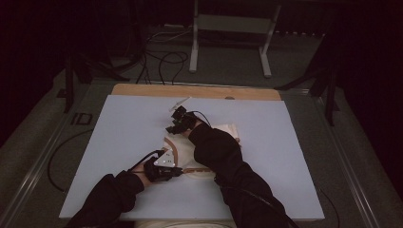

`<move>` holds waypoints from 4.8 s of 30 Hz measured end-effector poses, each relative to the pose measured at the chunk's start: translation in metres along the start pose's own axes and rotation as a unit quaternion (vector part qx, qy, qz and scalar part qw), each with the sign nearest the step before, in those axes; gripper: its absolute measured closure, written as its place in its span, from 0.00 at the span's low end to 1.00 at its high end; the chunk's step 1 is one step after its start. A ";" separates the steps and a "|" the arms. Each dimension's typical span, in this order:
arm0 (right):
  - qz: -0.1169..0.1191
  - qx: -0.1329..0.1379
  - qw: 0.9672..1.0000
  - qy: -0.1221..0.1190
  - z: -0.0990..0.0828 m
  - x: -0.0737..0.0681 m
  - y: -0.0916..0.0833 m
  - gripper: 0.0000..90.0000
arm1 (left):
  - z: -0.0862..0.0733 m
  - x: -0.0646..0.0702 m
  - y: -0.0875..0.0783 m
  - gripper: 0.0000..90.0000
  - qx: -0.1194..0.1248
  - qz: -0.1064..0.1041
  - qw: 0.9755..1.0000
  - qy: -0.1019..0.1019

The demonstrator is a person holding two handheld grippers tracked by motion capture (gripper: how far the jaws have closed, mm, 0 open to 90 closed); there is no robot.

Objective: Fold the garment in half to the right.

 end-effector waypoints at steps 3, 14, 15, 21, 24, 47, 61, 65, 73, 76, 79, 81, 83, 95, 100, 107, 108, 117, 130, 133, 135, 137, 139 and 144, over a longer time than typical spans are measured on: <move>0.000 0.000 1.000 -0.002 0.001 0.000 0.005 0.58 | 0.000 0.000 0.000 0.97 0.000 -0.001 1.000 -0.001; -0.017 -0.032 0.999 -0.023 0.005 -0.007 0.018 0.81 | -0.001 -0.001 0.000 0.97 -0.002 -0.002 1.000 -0.001; -0.017 -0.032 0.999 -0.023 0.005 -0.007 0.018 0.81 | -0.001 -0.001 0.000 0.97 -0.002 -0.002 1.000 -0.001; -0.024 -0.038 0.998 -0.032 0.007 -0.009 0.015 0.98 | -0.001 -0.001 0.000 0.97 -0.001 -0.004 1.000 -0.004; -0.022 -0.034 0.999 -0.032 0.008 -0.009 0.011 0.99 | 0.000 -0.001 -0.001 0.97 0.001 -0.005 1.000 -0.004; -0.025 0.011 0.999 -0.039 0.013 -0.007 -0.038 1.00 | 0.008 0.001 -0.010 0.97 0.006 -0.001 1.000 0.018; -0.040 0.037 0.998 -0.042 0.012 -0.001 -0.068 1.00 | 0.026 0.005 -0.018 0.97 0.001 0.000 0.999 0.045; -0.045 0.043 0.997 -0.038 0.009 0.002 -0.077 1.00 | 0.034 0.006 -0.020 0.97 -0.003 0.001 0.998 0.056; -0.057 0.056 0.996 -0.024 0.000 0.009 -0.098 1.00 | 0.049 0.008 -0.021 0.97 -0.008 0.000 0.997 0.074; -0.064 0.061 0.996 -0.017 -0.006 0.013 -0.110 1.00 | 0.058 0.009 -0.019 0.97 -0.016 -0.001 0.996 0.086; -0.067 0.065 0.995 -0.016 -0.010 0.015 -0.116 1.00 | 0.063 0.010 -0.019 0.97 -0.018 -0.004 0.996 0.093; -0.072 0.067 0.995 -0.011 -0.014 0.018 -0.122 1.00 | 0.068 0.011 -0.017 0.97 -0.019 -0.005 0.995 0.099; -0.075 0.070 0.995 -0.005 -0.019 0.021 -0.130 1.00 | 0.072 0.011 -0.016 0.97 -0.023 -0.008 0.995 0.101; -0.095 0.077 0.992 0.021 -0.044 0.037 -0.151 1.00 | 0.101 0.017 0.002 0.97 -0.039 -0.024 0.990 0.133; -0.099 0.080 0.991 0.030 -0.053 0.043 -0.156 1.00 | 0.109 0.018 0.012 0.97 -0.047 -0.033 0.989 0.138; -0.103 0.080 0.990 0.043 -0.066 0.050 -0.159 1.00 | 0.116 0.018 0.024 0.97 -0.055 -0.042 0.988 0.141; -0.103 0.081 0.990 0.045 -0.067 0.051 -0.160 1.00 | 0.116 0.018 0.025 0.97 -0.057 -0.043 0.987 0.142; -0.110 0.075 0.990 0.057 -0.082 0.058 -0.162 1.00 | 0.121 0.017 0.041 0.96 -0.073 -0.060 0.985 0.141; -0.118 0.073 0.987 0.079 -0.106 0.069 -0.162 0.99 | 0.128 0.019 0.056 0.96 -0.081 -0.067 0.985 0.138; -0.119 0.068 0.987 0.081 -0.111 0.071 -0.161 1.00 | 0.129 0.021 0.059 0.96 -0.083 -0.067 0.985 0.139; -0.121 0.066 0.987 0.085 -0.114 0.072 -0.160 0.99 | 0.129 0.021 0.061 0.96 -0.085 -0.068 0.985 0.135; -0.120 0.066 0.987 0.087 -0.117 0.072 -0.160 0.99 | 0.129 0.021 0.063 0.96 -0.087 -0.070 0.985 0.133; -0.119 0.066 0.987 0.089 -0.119 0.073 -0.159 0.99 | 0.129 0.021 0.065 0.96 -0.088 -0.071 0.985 0.133; -0.117 0.063 0.987 0.096 -0.127 0.075 -0.157 0.99 | 0.131 0.023 0.070 0.96 -0.090 -0.074 0.984 0.133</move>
Point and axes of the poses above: each handheld gripper's, and its own axes: y roughly forward along the jaws, z roughly out of its top, x roughly to its right, the point moved 1 cm from there along y, roughly forward along the jaws, and after that the axes turned 1 degree about -z, right-handed, at the moved point
